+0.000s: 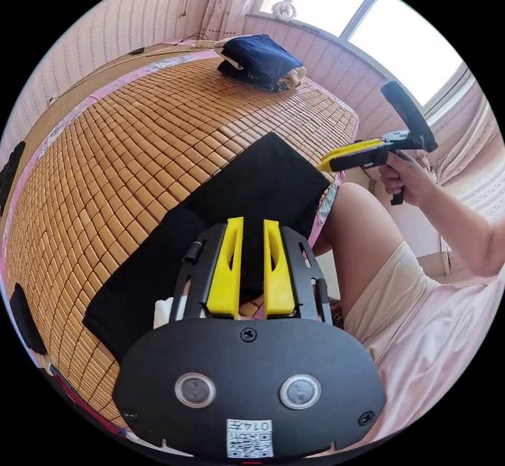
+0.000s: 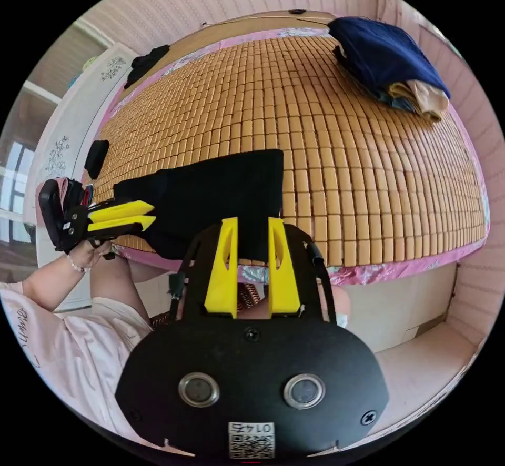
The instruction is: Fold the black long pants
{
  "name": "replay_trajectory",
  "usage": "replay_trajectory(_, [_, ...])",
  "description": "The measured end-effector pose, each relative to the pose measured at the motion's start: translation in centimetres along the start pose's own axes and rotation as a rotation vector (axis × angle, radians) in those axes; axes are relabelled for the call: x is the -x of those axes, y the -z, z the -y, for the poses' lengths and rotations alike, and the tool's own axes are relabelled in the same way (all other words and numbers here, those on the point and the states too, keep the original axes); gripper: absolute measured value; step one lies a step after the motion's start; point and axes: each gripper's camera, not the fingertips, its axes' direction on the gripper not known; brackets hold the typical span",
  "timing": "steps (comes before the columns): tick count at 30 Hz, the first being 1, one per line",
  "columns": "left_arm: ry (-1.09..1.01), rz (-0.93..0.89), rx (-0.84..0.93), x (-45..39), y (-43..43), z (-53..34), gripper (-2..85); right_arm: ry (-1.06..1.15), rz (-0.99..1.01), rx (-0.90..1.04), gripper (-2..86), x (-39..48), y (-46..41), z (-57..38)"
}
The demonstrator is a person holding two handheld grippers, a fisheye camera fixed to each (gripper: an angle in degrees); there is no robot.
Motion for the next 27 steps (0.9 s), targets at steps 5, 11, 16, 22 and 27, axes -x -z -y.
replay_trajectory(5, [-0.057,-0.049,0.077,-0.6,-3.4,9.1,10.1,-0.185,0.201,0.022,13.9,-7.7,-2.0,-3.8])
replay_trajectory(11, [-0.084,-0.017,0.166,-2.5,-7.2,18.7,11.2,-0.218,0.322,0.087,7.8,-11.7,-4.3,-5.5])
replay_trajectory(16, [-0.132,0.057,0.384,-4.1,-12.1,21.5,7.6,-0.267,0.467,0.002,4.1,-15.4,-4.1,-7.6])
replay_trajectory(22, [-0.255,0.087,0.312,-6.5,-9.4,22.8,1.3,-0.26,0.609,-0.177,2.8,-18.9,-1.6,-11.0])
replay_trajectory(27, [-0.221,-0.082,0.049,-4.3,-0.8,21.3,0.7,-0.106,0.588,-0.33,2.7,-19.5,4.5,-12.8])
